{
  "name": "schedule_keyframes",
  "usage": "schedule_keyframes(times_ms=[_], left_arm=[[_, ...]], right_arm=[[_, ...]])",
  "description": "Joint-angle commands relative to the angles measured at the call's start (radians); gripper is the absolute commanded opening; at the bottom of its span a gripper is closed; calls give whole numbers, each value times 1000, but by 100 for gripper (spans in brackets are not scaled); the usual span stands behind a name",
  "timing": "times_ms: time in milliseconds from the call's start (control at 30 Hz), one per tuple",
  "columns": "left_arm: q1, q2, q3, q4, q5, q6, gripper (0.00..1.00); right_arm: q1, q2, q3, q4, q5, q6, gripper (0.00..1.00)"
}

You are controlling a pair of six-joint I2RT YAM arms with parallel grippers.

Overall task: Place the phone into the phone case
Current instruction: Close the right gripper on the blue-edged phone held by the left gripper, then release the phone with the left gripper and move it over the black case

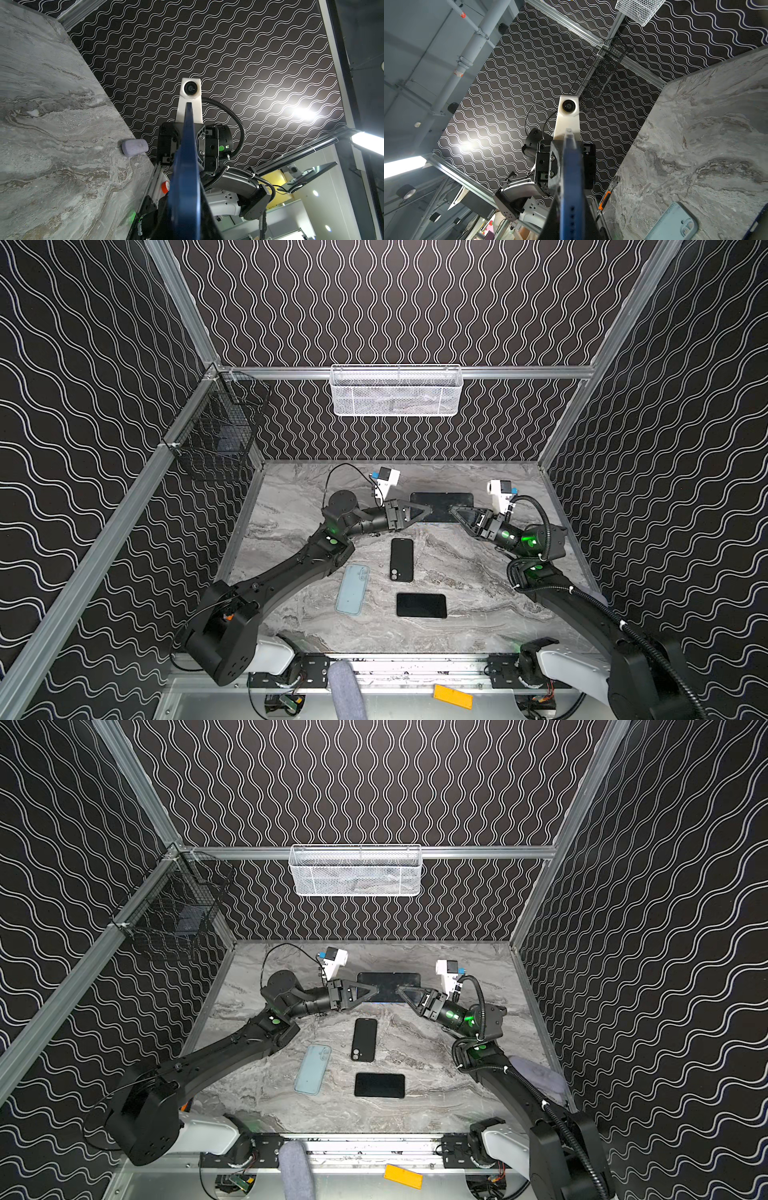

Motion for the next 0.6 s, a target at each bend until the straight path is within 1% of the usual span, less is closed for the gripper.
schedule_keyframes(times_ms=[0,33,100,200,267,333,433,567], left_arm=[[5,-22,8,-56,-52,29,19],[5,-33,8,-78,-62,47,31],[4,-60,7,-150,-96,93,50],[5,-104,15,-274,-143,178,60],[4,-139,21,-357,-181,229,62],[4,-185,25,-452,-245,284,63],[6,-268,24,-617,-373,352,63],[0,-347,64,-923,-594,420,60]], right_arm=[[-4,-12,2,58,33,-32,0],[-6,-16,0,54,37,-32,0],[-11,-26,-1,43,47,-32,0],[-25,-44,3,14,57,-37,0],[-41,-57,5,-10,62,-41,0],[-59,-72,4,-36,64,-50,0],[-88,-102,9,-146,66,-101,0],[-112,-174,33,-392,106,-264,0]])
